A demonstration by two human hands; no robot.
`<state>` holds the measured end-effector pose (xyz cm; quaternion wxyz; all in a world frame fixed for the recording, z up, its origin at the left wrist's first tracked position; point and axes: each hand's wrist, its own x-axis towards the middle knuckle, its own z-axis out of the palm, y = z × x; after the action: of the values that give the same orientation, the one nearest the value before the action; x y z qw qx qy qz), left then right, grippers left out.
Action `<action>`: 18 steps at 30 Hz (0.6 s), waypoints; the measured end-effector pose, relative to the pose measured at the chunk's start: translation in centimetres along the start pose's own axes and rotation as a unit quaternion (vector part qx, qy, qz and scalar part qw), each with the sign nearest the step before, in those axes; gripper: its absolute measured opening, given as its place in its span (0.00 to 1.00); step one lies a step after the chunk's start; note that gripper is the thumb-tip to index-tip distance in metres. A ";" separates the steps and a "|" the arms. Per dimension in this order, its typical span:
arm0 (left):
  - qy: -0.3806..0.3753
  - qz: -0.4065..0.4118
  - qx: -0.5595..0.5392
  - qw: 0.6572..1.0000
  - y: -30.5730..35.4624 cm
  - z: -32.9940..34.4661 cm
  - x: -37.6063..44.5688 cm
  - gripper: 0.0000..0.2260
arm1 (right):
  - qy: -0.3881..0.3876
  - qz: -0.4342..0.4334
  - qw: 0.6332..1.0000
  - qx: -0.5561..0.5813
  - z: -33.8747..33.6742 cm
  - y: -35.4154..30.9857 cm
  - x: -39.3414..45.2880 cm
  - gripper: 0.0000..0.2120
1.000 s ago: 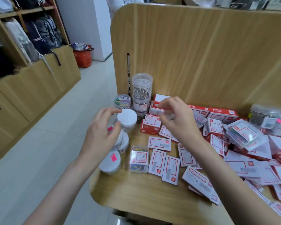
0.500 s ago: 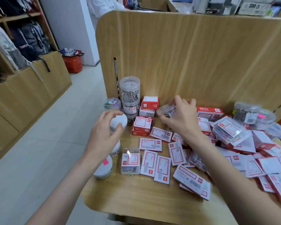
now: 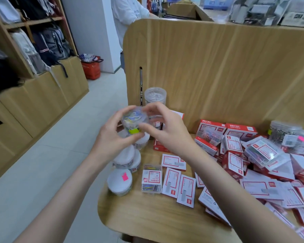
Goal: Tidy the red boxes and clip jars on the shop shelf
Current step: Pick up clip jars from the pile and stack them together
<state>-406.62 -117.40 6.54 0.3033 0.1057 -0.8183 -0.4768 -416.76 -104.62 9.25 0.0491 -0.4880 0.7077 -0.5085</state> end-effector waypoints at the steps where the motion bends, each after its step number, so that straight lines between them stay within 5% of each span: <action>1: 0.025 -0.025 0.000 0.999 -0.6 -0.7 0.4 0.28 | -0.002 0.005 1.000 0.008 0.2 0.5 0.1 0.10; 8: 0.041 -0.091 -0.009 0.995 -4.0 -1.8 4.7 0.25 | -0.092 -0.057 0.954 -0.279 3.1 5.6 -0.6 0.17; 18: 0.021 -0.058 0.021 0.998 -6.3 -0.3 6.5 0.27 | -0.046 0.009 0.983 -0.179 2.4 5.7 -1.1 0.17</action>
<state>-412.32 -123.89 3.84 0.2896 0.1694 -0.8142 -0.4739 -418.47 -105.41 3.23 -0.0025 -0.5055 0.7886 -0.3501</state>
